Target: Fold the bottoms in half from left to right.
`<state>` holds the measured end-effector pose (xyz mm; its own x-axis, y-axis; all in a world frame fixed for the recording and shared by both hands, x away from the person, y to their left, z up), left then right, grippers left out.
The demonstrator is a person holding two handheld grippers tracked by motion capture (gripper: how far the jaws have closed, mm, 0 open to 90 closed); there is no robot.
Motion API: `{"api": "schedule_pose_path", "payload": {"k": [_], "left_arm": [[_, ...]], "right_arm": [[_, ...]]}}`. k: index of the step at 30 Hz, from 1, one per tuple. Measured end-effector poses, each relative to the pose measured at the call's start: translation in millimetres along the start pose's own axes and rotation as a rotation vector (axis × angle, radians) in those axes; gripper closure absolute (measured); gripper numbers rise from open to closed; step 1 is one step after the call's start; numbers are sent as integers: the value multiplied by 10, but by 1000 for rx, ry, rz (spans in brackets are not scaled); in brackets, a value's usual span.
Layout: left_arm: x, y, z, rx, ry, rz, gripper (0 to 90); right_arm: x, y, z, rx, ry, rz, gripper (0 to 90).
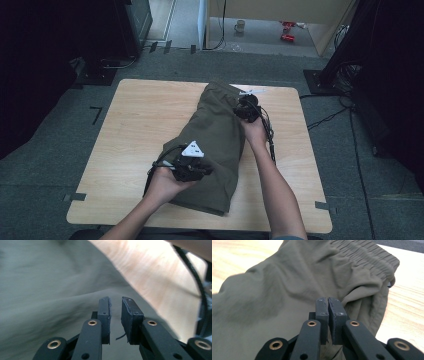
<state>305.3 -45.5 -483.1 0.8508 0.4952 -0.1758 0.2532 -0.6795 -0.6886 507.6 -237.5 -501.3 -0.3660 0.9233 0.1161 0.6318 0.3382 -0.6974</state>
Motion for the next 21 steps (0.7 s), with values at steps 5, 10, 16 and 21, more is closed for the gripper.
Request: {"api": "schedule_pose_path", "payload": {"k": [5,10,16,21], "left_arm": [[342,-92,37,-28,-54,-13,792],[582,-193,13,-68,-11,-46,770],[936,-217,-114,-86,-42,-33,773],[1105,-176,-158,-80,-42,-38,728]], "right_arm": [[70,-91,75,-3,-46,-11,813],[138,-190,144,-9,-74,-33,776],[300,-326,223,-22,-107,-74,771],[434,-419,321,-37,-132,-110,705]]}}
Point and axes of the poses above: each handheld gripper's, and its own axes: y roughly forward along the jaws, z roughly out of its underside, x roughly to its left, the point moved 6 cm from there along y, roughly forward along the jaws, and after that the axes turned 1 degree about -y, right-handed, at the moved point
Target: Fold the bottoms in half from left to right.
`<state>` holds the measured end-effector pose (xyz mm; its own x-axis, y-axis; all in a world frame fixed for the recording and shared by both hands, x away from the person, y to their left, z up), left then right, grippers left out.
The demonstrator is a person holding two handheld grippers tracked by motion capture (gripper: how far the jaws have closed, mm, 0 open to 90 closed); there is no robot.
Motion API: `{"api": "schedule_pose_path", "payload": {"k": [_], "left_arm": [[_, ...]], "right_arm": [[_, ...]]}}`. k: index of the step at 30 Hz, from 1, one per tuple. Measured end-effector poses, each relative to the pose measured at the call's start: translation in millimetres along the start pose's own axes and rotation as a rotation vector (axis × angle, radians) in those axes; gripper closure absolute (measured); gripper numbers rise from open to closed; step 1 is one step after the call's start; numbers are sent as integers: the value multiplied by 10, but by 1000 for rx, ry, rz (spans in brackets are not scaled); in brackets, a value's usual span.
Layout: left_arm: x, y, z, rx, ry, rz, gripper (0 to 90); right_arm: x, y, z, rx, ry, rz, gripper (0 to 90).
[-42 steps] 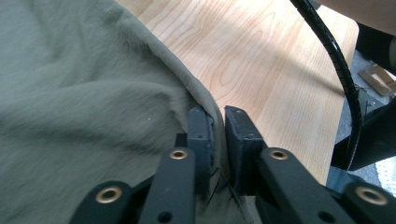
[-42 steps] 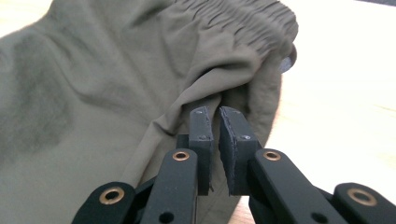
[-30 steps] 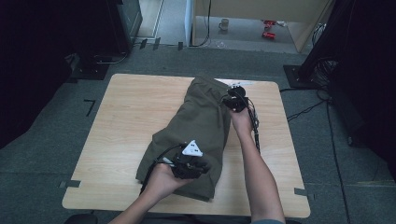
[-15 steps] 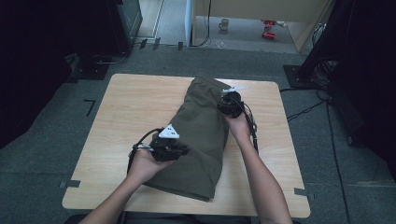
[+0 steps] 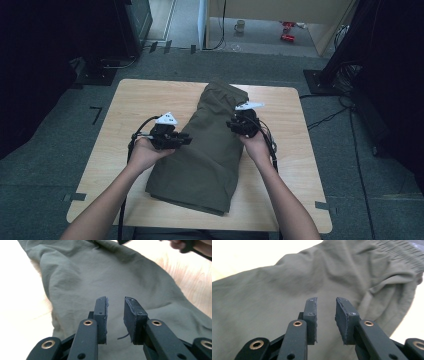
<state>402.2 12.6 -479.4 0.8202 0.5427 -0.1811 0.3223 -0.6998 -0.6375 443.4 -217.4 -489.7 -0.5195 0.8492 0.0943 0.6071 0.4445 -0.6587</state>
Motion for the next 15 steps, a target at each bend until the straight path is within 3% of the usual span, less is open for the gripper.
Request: {"api": "schedule_pose_path", "payload": {"k": [3,8,13,15], "left_arm": [[84,66,26,1,-4,-2,716],[198,223,152,69,-11,-27,710],[199,331,213,100,15,-37,676],[196,351,245,86,12,-33,658]], "right_arm": [[95,-25,80,-4,-16,-20,703],[229,-14,273,2,-19,-60,693],[336,46,509,42,-42,-83,658],[338,68,592,58,-58,-81,629]]}}
Point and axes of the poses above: each handheld gripper's, and its own axes: y roughly forward along the jaws, z roughly out of its underside, x roughly to its left, the point moved 6 cm from there along y, roughly forward along the jaws, and after that the axes turned 1 degree about -y, right-handed, at the moved point
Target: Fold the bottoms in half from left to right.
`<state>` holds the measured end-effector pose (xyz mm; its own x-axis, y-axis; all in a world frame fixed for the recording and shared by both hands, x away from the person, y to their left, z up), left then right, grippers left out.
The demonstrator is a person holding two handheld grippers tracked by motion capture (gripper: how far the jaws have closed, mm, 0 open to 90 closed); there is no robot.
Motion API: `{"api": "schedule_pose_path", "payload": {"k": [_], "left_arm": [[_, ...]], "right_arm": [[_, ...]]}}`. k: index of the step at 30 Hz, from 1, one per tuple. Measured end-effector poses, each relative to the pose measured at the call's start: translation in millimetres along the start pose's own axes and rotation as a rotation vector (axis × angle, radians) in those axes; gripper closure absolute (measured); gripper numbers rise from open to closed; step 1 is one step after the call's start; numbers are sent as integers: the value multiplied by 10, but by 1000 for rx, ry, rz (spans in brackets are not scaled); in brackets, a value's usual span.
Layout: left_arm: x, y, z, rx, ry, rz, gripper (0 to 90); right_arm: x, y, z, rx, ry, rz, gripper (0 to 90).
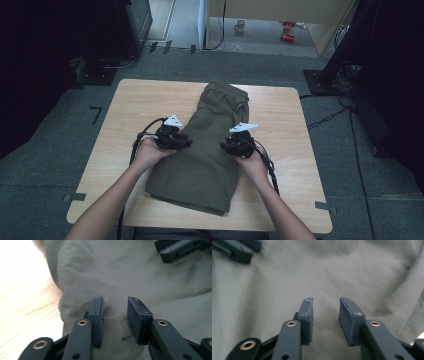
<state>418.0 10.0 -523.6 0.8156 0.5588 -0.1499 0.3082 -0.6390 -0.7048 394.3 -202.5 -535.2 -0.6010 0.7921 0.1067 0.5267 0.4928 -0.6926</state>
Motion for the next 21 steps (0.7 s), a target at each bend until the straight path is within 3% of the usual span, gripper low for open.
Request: {"api": "schedule_pose_path", "payload": {"k": [10,16,21], "left_arm": [[27,81,190,-8,-39,-9,557],[-1,103,244,-17,-87,3,548],[-65,102,269,-15,-79,-2,554]], "right_arm": [[-119,-14,191,9,33,15,560],[-155,-9,241,-1,22,26,564],[-164,-5,249,-14,3,35,562]]}}
Point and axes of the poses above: each handheld gripper's, and its own axes: y roughly forward along the jaws, z roughly out of its underside, x roughly to its left, the point moved 6 cm from there along y, roughly forward along the jaws, and after that the axes turned 1 degree about -y, right-handed, at the moved point
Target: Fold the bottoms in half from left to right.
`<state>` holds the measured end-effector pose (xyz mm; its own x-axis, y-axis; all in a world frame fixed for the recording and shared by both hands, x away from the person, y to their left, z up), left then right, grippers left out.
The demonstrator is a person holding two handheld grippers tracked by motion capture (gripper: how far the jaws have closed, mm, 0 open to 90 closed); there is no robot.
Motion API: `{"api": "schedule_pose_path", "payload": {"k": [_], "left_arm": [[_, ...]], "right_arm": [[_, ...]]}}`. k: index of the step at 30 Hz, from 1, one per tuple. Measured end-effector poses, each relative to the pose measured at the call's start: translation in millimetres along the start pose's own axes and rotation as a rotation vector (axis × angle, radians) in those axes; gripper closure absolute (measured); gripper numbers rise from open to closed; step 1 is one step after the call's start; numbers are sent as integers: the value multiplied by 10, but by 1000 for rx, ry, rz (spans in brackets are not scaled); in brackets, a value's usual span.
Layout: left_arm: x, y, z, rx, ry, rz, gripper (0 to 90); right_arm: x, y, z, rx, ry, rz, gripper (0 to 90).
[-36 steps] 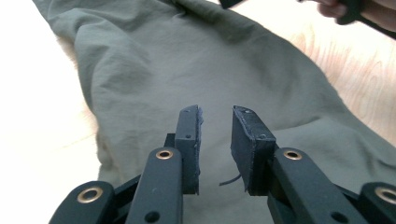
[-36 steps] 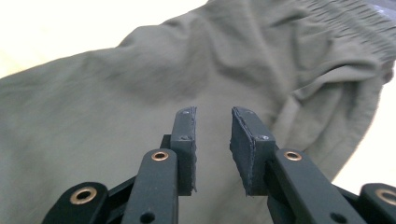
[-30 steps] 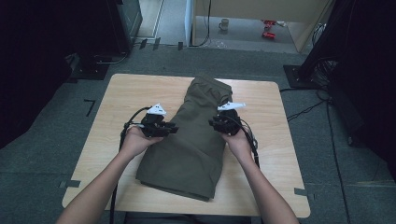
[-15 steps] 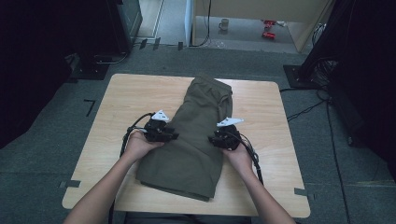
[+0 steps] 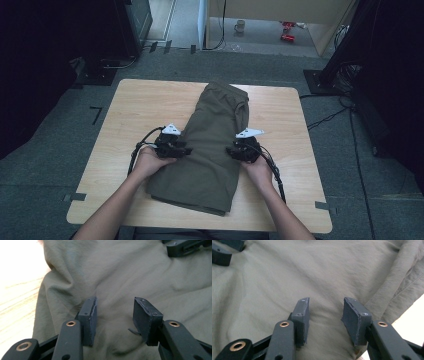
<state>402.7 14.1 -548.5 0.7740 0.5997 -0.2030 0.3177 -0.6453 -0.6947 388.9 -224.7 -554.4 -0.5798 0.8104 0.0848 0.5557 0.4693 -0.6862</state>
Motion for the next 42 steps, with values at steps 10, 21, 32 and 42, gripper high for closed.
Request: {"api": "schedule_pose_path", "payload": {"k": [10,21,32,42], "left_arm": [[-153,-24,81,-13,-27,30,576],[-396,-101,226,-7,-32,26,570],[-678,-179,390,2,-23,54,555],[-861,-273,542,9,-14,69,542]], "right_arm": [[-59,-5,12,-19,17,6,561],[23,-43,77,-39,-4,12,541],[141,-104,152,-39,-24,7,537],[281,-166,226,-31,-51,-4,532]]}}
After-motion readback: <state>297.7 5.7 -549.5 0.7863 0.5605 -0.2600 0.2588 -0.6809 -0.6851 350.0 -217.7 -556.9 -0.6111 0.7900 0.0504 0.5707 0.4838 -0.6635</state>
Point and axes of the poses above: each handheld gripper's, and its own axes: y roughly forward along the jaws, z roughly out of its underside, x roughly to its left, the point moved 6 cm from there along y, roughly forward along the jaws, and after that the axes turned 1 degree about -y, right-handed, at the moved point
